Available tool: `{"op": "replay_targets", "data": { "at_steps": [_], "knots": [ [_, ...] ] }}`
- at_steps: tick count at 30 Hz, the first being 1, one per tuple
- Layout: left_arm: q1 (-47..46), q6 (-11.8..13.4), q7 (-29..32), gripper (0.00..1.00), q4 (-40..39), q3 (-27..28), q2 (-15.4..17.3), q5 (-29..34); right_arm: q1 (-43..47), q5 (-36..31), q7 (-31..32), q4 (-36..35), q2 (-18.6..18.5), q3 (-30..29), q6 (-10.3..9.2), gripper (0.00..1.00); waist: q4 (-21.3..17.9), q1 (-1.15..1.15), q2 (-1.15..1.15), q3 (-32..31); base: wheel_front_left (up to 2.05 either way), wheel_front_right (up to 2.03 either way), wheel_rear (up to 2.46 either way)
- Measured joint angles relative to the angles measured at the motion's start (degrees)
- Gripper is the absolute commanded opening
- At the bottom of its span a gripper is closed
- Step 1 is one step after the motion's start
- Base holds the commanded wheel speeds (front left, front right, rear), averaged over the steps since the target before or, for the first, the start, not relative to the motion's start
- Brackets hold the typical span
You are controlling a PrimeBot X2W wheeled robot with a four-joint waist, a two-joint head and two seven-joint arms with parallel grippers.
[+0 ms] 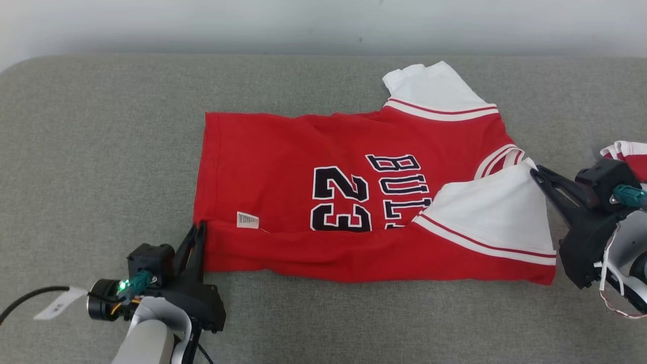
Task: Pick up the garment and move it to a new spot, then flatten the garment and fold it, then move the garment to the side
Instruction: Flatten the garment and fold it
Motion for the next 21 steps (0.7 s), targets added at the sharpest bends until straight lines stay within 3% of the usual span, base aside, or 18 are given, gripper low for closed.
{"op": "replay_targets", "data": {
  "at_steps": [10,11,12,13,14,21],
  "knots": [
    [-4.4,0.0,-1.1,0.0,5.3,-0.9,0.0,0.5,-3.5,-0.3,-2.9,4.8,-0.4,2.4,0.0,0.0,0.5,0.0,0.0,1.3,0.0,0.0,0.0],
    [-4.5,0.2,-1.1,0.13,5.9,-0.8,0.0,0.4,-3.6,-0.3,-3.4,5.5,0.1,1.7,0.0,0.0,0.4,0.0,0.0,1.3,0.0,0.0,0.0],
    [-4.5,0.2,-1.0,1.0,6.6,-0.8,0.0,0.4,-3.6,-0.4,-4.0,6.0,0.7,1.1,0.0,0.09,0.4,0.0,0.0,1.3,0.0,0.0,0.0],
    [-4.5,0.3,-1.0,1.0,7.1,-0.9,-0.1,0.4,-3.6,-0.4,-4.3,6.7,1.3,0.7,0.0,0.58,0.3,0.0,0.0,1.2,0.0,0.0,0.0],
    [-4.6,0.4,-1.0,1.0,7.6,-0.8,-0.1,0.3,-3.6,-0.6,-4.6,7.4,2.0,0.2,0.0,1.0,0.3,-0.01,0.0,1.1,0.0,0.0,0.0],
    [-3.6,0.4,-1.8,1.0,8.1,0.0,0.6,-1.1,-1.8,0.6,-3.8,9.1,6.1,-4.6,0.0,1.0,0.4,-0.01,0.0,-0.1,0.0,0.0,0.0]
  ]
}}
